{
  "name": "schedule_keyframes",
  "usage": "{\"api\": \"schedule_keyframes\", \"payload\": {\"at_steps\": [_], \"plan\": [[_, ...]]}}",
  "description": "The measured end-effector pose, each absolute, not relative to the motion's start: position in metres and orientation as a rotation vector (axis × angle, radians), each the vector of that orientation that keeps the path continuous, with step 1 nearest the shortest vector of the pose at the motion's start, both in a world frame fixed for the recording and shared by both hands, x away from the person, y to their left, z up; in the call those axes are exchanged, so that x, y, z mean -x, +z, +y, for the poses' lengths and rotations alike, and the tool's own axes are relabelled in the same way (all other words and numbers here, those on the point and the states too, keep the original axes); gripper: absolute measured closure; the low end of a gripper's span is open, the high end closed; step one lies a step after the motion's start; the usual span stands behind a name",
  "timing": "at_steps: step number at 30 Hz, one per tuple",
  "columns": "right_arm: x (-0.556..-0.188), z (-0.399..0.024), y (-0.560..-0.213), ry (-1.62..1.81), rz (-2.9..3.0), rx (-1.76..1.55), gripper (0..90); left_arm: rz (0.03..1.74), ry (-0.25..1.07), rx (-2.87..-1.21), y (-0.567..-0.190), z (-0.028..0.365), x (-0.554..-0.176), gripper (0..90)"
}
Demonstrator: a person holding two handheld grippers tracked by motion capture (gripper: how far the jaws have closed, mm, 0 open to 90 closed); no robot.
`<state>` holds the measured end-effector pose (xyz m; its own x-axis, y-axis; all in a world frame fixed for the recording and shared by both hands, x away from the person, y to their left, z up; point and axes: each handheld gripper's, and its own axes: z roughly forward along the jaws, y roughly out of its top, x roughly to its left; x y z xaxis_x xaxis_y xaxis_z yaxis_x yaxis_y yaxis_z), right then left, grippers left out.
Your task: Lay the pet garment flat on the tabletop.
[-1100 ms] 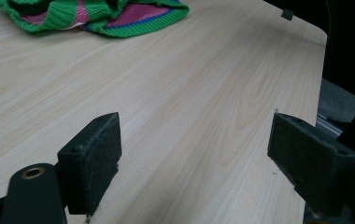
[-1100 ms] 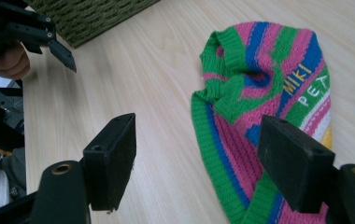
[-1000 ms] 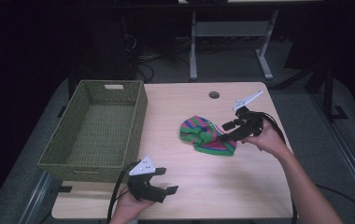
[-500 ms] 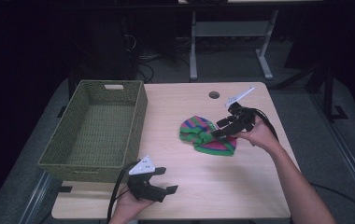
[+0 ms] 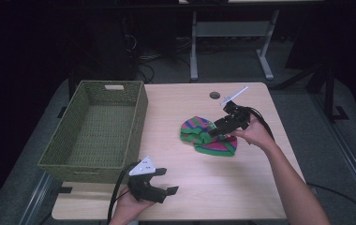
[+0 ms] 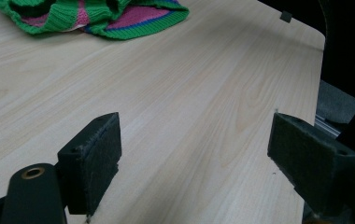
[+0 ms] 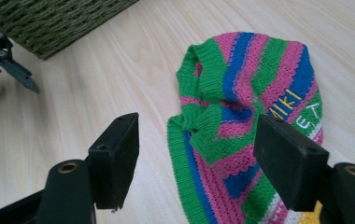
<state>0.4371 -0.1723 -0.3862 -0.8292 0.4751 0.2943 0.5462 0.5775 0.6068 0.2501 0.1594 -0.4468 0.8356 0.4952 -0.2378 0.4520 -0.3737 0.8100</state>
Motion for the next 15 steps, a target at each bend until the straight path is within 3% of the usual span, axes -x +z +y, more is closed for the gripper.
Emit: {"api": "schedule_keyframes", "payload": {"at_steps": [15], "plan": [[-0.454,-0.159,-0.403,-1.001,-2.724,0.935,31.3,0.698,0.044,-2.02,-0.447,0.159,-0.251,17.2]]}}
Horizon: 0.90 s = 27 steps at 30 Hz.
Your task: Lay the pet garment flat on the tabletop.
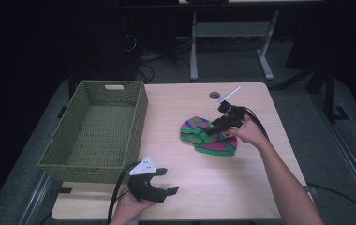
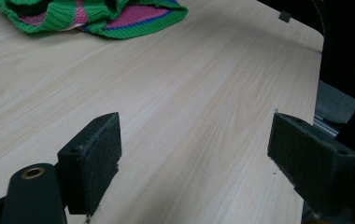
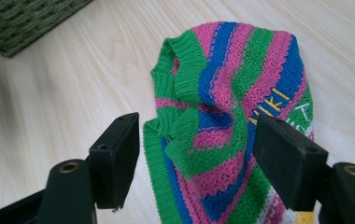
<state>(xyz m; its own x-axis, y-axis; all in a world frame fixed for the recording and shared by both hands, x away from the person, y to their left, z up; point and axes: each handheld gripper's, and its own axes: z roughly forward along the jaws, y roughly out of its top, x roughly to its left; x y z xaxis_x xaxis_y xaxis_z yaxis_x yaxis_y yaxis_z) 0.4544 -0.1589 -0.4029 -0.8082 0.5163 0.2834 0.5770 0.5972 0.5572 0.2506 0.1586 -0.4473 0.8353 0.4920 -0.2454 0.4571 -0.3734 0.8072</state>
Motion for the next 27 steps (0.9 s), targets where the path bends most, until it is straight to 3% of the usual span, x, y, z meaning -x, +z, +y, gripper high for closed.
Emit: {"api": "schedule_keyframes", "payload": {"at_steps": [12,27], "plan": [[-0.462,-0.149,-0.419,-0.924,-2.761,0.973,34.4,0.693,0.041,-2.027,-0.448,0.158,-0.251,17.2],[-0.462,-0.135,-0.444,-0.8,-2.836,1.051,49.0,0.686,0.034,-2.034,-0.449,0.155,-0.25,17.3]]}}
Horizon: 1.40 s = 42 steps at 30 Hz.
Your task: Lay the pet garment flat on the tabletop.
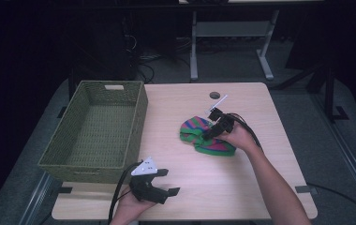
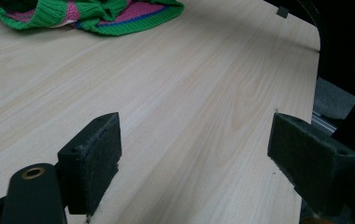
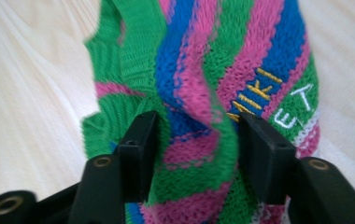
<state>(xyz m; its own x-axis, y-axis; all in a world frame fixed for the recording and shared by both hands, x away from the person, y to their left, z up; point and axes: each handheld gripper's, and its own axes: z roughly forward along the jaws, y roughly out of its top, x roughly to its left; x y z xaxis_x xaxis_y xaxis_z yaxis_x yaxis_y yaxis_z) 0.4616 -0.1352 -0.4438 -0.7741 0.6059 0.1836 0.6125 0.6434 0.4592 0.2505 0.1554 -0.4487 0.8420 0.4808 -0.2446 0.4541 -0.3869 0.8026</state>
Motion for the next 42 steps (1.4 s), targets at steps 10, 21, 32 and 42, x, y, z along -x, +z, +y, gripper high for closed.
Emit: {"api": "schedule_keyframes", "payload": {"at_steps": [10,21,32,42], "plan": [[-0.454,-0.129,-0.446,-0.765,-2.954,1.053,58.9,0.681,0.035,-2.04,-0.449,0.153,-0.249,17.4],[-0.45,-0.125,-0.446,-0.733,-2.988,1.08,69.2,0.676,0.037,-2.044,-0.45,0.151,-0.249,17.4],[-0.452,-0.13,-0.446,-0.778,-2.92,1.097,79.9,0.676,0.03,-2.051,-0.45,0.15,-0.249,17.4],[-0.454,-0.132,-0.444,-0.789,-2.898,1.104,81.7,0.684,0.039,-2.04,-0.449,0.154,-0.25,17.4]]}}
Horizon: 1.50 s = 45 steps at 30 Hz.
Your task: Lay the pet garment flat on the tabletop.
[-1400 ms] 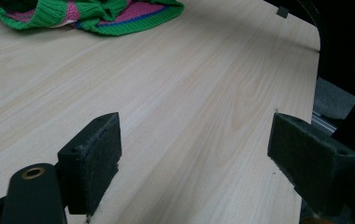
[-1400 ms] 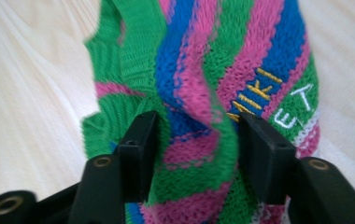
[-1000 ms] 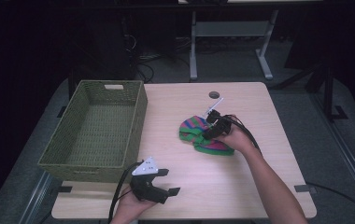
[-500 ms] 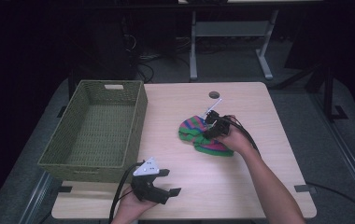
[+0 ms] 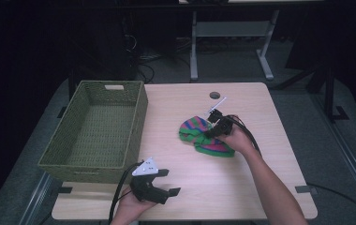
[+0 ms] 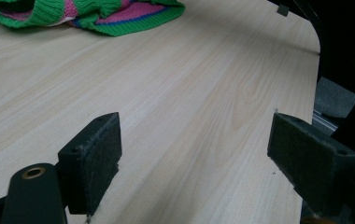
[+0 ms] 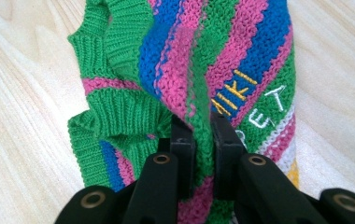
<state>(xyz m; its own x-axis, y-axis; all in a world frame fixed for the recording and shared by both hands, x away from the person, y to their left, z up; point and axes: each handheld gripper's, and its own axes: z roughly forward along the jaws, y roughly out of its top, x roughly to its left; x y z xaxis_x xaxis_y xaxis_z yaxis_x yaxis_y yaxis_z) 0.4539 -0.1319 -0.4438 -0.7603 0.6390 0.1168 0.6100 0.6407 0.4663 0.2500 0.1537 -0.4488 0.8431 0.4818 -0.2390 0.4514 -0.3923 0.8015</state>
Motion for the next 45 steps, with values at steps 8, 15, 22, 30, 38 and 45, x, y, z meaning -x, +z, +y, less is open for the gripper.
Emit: {"api": "schedule_keyframes", "payload": {"at_steps": [8,15,22,30,38,45], "plan": [[-0.449,-0.135,-0.436,0.79,2.78,-1.051,82.0,0.687,0.045,-2.032,-0.448,0.156,-0.25,17.4],[-0.446,-0.14,-0.43,0.821,2.777,-1.04,82.0,0.686,0.044,-2.033,-0.448,0.155,-0.25,17.5],[-0.443,-0.149,-0.419,0.883,2.752,-1.042,82.0,0.694,0.044,-2.029,-0.449,0.156,-0.251,17.5],[-0.437,-0.158,-0.403,0.946,2.727,-1.058,82.0,0.693,0.047,-2.029,-0.448,0.156,-0.25,17.5],[-0.428,-0.167,-0.383,1.028,2.689,-1.041,82.0,0.694,0.046,-2.025,-0.449,0.156,-0.251,17.5],[-0.418,-0.172,-0.367,1.07,2.672,-1.018,82.0,0.695,0.045,-2.026,-0.449,0.156,-0.251,17.4]]}}
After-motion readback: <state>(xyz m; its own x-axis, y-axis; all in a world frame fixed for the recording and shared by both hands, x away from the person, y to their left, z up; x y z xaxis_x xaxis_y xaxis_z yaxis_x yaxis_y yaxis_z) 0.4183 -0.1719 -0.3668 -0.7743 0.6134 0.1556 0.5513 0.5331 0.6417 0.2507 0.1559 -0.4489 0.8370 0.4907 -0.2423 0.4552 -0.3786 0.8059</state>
